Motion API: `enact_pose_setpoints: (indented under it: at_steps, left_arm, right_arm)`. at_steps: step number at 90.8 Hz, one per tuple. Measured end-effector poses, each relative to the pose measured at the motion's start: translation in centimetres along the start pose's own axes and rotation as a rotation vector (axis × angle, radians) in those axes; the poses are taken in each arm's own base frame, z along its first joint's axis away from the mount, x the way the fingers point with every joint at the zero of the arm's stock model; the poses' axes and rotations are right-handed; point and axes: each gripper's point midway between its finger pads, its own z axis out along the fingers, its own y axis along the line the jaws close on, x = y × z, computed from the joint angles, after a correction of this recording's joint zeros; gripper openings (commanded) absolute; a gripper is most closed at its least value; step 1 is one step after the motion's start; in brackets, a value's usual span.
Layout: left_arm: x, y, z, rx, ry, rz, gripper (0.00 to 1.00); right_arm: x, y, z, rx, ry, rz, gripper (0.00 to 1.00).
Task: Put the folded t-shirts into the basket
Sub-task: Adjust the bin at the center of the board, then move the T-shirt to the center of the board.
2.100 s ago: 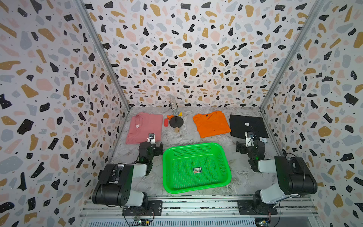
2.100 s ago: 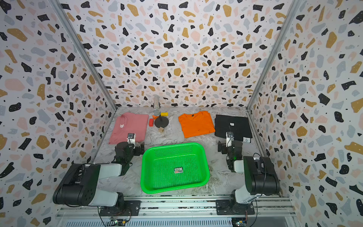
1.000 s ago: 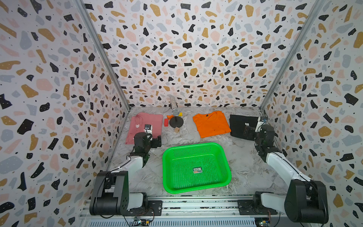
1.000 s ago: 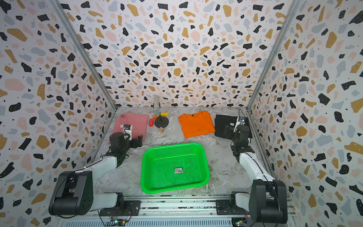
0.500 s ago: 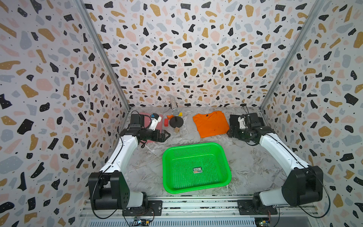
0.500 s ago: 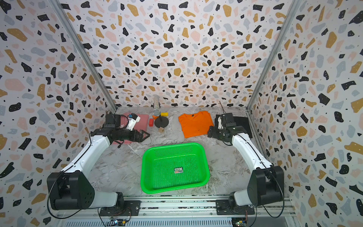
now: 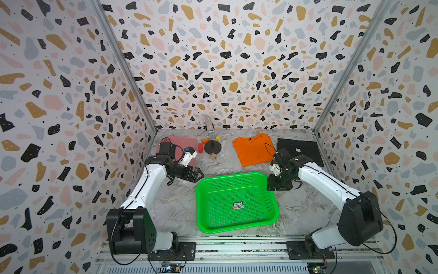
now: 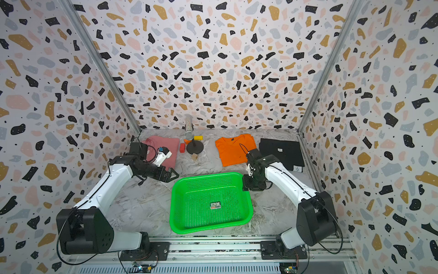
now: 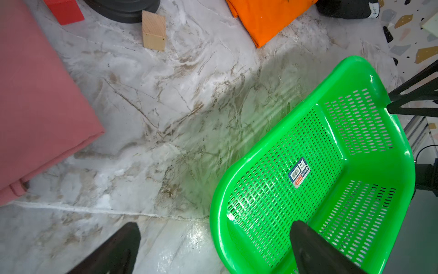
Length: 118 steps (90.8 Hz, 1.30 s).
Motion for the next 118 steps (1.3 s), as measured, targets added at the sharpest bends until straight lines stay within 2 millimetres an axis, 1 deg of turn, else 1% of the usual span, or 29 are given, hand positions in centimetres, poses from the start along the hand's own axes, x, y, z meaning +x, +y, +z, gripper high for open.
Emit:
enact_pose_setpoints:
  at_steps: [9, 14, 22, 46, 51, 59, 66, 70, 75, 81, 93, 100, 105, 109, 114, 118]
  left_arm:
    - [0.9, 0.1, 0.5, 0.004, 0.022, -0.006, 1.00]
    - [1.3, 0.1, 0.7, 0.008, 0.033, -0.009, 1.00]
    - [1.5, 0.0, 0.8, 0.015, 0.042, -0.006, 1.00]
    - [1.5, -0.7, 1.0, 0.039, 0.044, 0.012, 1.00]
    - [1.5, -0.9, 1.1, 0.045, 0.047, 0.019, 1.00]
    - [1.5, -1.2, 1.4, 0.055, 0.060, 0.028, 1.00]
    - [1.0, -1.5, 1.6, 0.060, 0.065, 0.044, 1.00]
    - [0.6, -1.8, 1.6, 0.062, 0.063, 0.057, 1.00]
    - [0.1, -2.2, 1.6, 0.065, 0.056, 0.073, 1.00]
    - [-0.6, -2.7, 1.7, 0.069, 0.046, 0.094, 1.00]
    - [-2.1, -4.0, 2.3, 0.078, 0.033, 0.150, 1.00]
    - [-2.9, -4.8, 3.2, 0.083, 0.023, 0.194, 1.00]
    - [-3.4, -5.2, 4.0, 0.085, 0.016, 0.229, 1.00]
    - [-3.8, -5.4, 4.6, 0.077, 0.010, 0.258, 1.00]
    - [-4.2, -5.6, 5.6, 0.067, 0.006, 0.305, 1.00]
    - [-4.4, -5.7, 6.4, 0.061, 0.010, 0.334, 1.00]
  right_arm:
    - [0.5, -0.2, 0.6, 0.025, 0.030, 0.007, 0.31]
    - [0.6, -0.3, 0.9, 0.033, 0.037, 0.006, 0.27]
    - [1.1, -0.7, 1.1, 0.058, 0.045, 0.014, 0.26]
    - [2.1, -1.9, 0.7, 0.124, 0.063, 0.010, 0.24]
    - [2.3, -2.0, 0.6, 0.130, 0.069, 0.010, 0.27]
    - [2.7, -2.1, 0.5, 0.133, 0.083, 0.011, 0.38]
    - [2.9, -2.2, 0.4, 0.134, 0.087, 0.009, 0.48]
    - [2.9, -2.2, 0.0, 0.136, 0.075, 0.009, 0.52]
    - [2.7, -2.2, -0.8, 0.141, 0.044, 0.004, 0.54]
    - [1.6, -1.8, -2.8, 0.144, -0.027, -0.009, 0.55]
    - [-3.1, -0.6, -8.2, 0.148, -0.246, -0.026, 0.59]
    - [-6.0, -0.9, -10.4, 0.182, -0.345, -0.010, 0.60]
    - [-8.0, -1.3, -11.1, 0.208, -0.389, 0.009, 0.60]
    - [-9.7, -1.8, -11.1, 0.226, -0.412, 0.026, 0.59]
    - [-11.8, -2.4, -10.2, 0.238, -0.425, 0.047, 0.59]
    - [-13.5, -3.0, -9.1, 0.243, -0.429, 0.065, 0.59]
